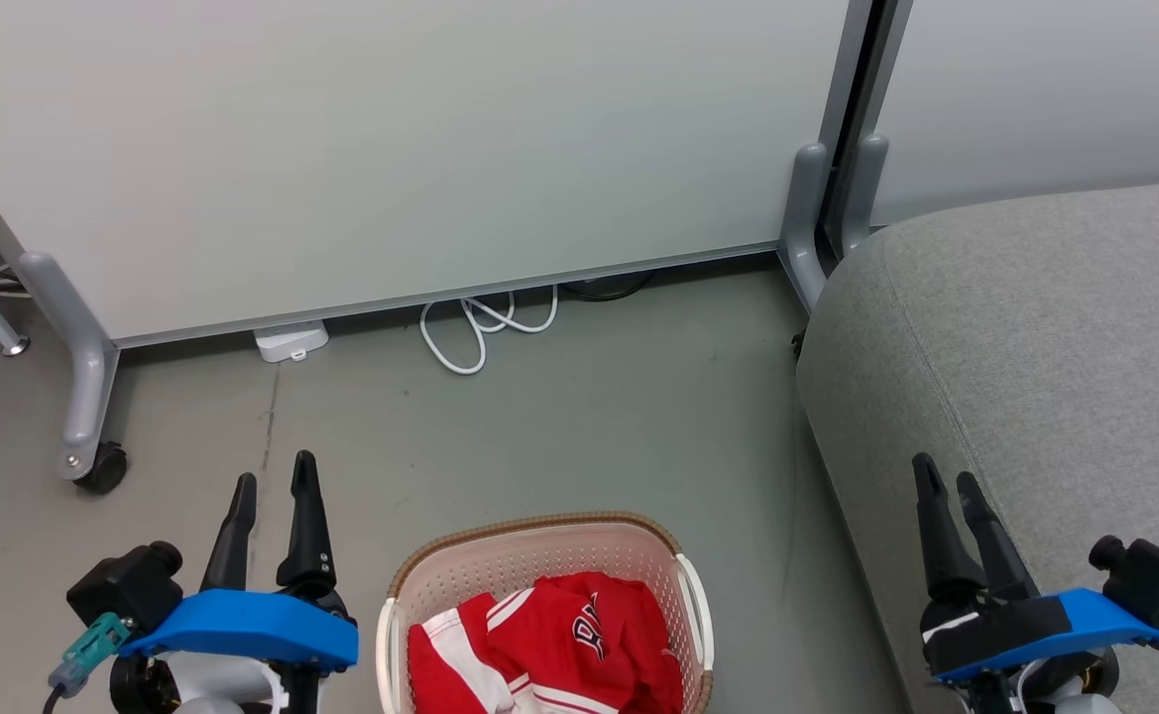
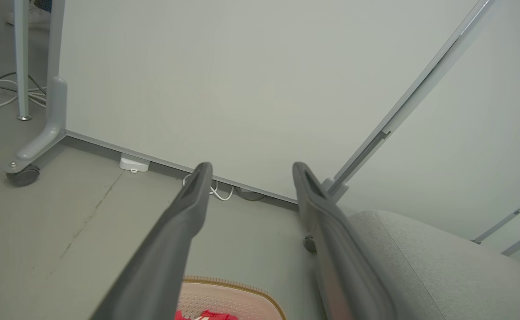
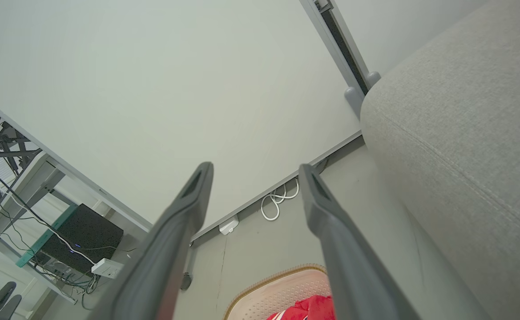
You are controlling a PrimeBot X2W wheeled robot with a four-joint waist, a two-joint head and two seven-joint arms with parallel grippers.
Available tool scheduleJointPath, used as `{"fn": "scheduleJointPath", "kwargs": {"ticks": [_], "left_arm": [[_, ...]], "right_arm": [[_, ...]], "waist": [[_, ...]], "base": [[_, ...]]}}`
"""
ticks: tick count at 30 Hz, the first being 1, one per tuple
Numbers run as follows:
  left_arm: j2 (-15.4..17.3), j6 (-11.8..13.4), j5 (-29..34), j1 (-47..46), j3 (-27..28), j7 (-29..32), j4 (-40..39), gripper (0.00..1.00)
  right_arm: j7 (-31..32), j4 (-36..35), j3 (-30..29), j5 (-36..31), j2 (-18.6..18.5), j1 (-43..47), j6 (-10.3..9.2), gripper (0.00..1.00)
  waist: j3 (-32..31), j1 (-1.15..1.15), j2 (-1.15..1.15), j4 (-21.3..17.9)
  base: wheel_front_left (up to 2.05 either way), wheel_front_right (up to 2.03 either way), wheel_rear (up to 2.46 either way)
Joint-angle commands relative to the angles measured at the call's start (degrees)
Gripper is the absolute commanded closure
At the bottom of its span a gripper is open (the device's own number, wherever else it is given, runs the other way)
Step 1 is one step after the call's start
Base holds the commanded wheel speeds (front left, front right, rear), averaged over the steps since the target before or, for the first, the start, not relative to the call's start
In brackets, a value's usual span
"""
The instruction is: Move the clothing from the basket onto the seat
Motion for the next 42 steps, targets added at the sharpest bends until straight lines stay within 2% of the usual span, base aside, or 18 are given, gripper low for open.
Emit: {"fn": "scheduleJointPath", "kwargs": {"ticks": [1,34,42], "left_arm": [[0.6,0.4,2.0,-1.3,-0.5,-0.6,-0.4,0.0],[2.0,2.3,20.9,-2.0,-5.2,-5.3,0.7,0.0],[2.0,2.0,24.2,-2.2,-5.7,-6.3,1.4,0.0]], "right_arm": [[-0.6,-0.6,0.2,-1.9,-0.3,-0.9,0.11,0.0],[-5.3,-0.5,2.5,-20.6,-0.4,-0.9,0.13,0.0],[-6.3,-0.2,3.0,-24.3,-0.4,-1.1,0.14,0.0]], "waist": [[0.0,0.0,0.0,0.0],[0.2,0.0,0.0,0.5],[0.3,0.0,0.0,0.7]], "base": [[0.0,0.0,0.0],[0.0,0.0,0.0],[0.0,0.0,0.0]]}}
